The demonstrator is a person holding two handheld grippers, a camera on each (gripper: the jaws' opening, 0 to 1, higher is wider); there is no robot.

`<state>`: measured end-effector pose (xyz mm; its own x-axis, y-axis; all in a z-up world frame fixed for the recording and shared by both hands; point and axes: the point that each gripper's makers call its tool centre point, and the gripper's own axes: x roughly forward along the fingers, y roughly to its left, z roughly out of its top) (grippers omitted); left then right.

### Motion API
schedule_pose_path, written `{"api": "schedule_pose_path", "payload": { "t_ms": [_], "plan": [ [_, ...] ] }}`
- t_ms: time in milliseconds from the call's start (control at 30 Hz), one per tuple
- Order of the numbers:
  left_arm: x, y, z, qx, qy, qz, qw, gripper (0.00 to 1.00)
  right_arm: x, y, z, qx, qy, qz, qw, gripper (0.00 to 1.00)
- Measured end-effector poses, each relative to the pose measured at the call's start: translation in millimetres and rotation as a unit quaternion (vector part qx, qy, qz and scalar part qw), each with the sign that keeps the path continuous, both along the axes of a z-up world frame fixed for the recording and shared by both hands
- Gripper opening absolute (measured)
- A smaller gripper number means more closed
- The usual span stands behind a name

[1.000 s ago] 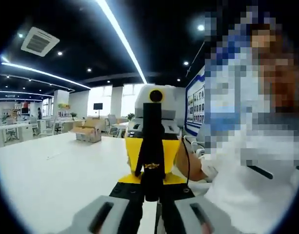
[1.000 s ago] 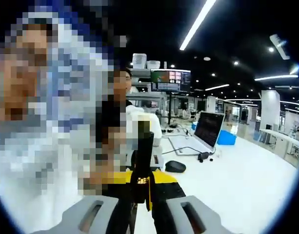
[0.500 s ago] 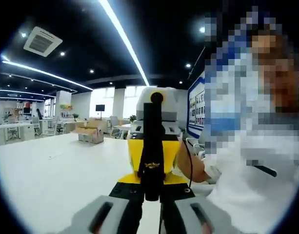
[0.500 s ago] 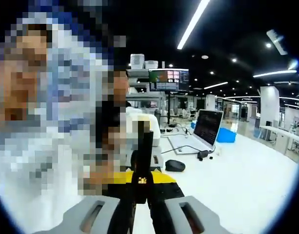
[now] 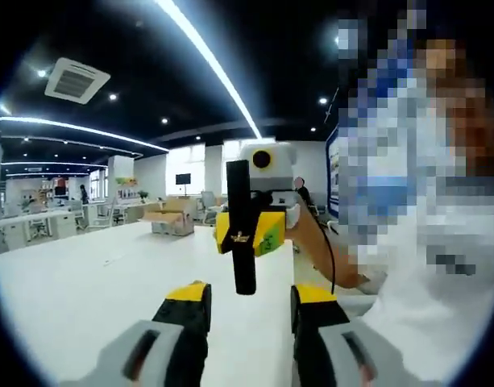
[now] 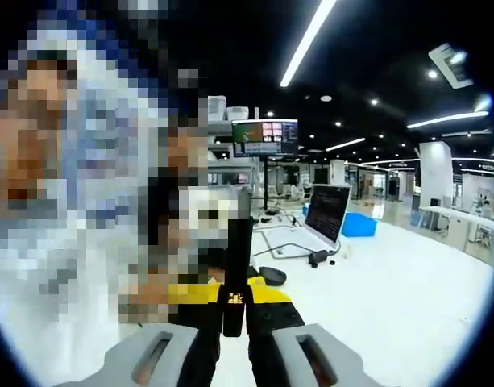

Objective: Unscrew the lipstick cap, remove the lipstick, and put the cap back on the lipstick

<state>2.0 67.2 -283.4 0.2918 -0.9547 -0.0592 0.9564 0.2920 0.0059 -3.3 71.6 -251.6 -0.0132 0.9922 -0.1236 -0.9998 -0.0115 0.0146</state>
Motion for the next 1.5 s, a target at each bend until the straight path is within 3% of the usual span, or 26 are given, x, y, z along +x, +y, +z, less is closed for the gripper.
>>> {"api": "schedule_pose_path", "payload": {
  "t_ms": [200, 300, 467, 600, 700, 1233, 1500],
  "plan": [
    [13.3, 23.0, 0.6, -0.003, 0.0, 0.028, 0.9996, 0.42, 24.8, -9.9, -8.2, 0.007, -0.014, -0.006, 0.9999, 0.1],
    [18.1, 31.4, 14.1, -0.033, -0.008, 0.044, 0.9984, 0.4, 36.7, -12.5, -16.1, 0.007, -0.018, -0.003, 0.9998, 0.1],
    [14.1, 40.2, 26.5, -0.053, -0.014, 0.045, 0.9975, 0.4, 56.2, -14.4, -33.2, -0.006, -0.028, -0.01, 0.9995, 0.1],
    [11.8, 41.9, 29.8, -0.055, -0.021, 0.044, 0.9973, 0.4, 63.5, -14.2, -42.3, -0.008, -0.041, -0.006, 0.9991, 0.1],
    [5.5, 38.9, 34.7, -0.061, -0.023, 0.035, 0.9972, 0.4, 73.6, -13.5, -53.3, -0.011, -0.033, -0.012, 0.9993, 0.1],
    [8.5, 42.7, 28.3, -0.04, -0.024, 0.054, 0.9974, 0.4, 113.2, -23.6, -108.9, -0.014, -0.032, -0.033, 0.9988, 0.1],
    [10.0, 43.0, 27.1, -0.04, -0.022, 0.053, 0.9975, 0.4, 119.0, -21.6, -131.6, -0.032, -0.042, -0.032, 0.9981, 0.1]
  ]
}}
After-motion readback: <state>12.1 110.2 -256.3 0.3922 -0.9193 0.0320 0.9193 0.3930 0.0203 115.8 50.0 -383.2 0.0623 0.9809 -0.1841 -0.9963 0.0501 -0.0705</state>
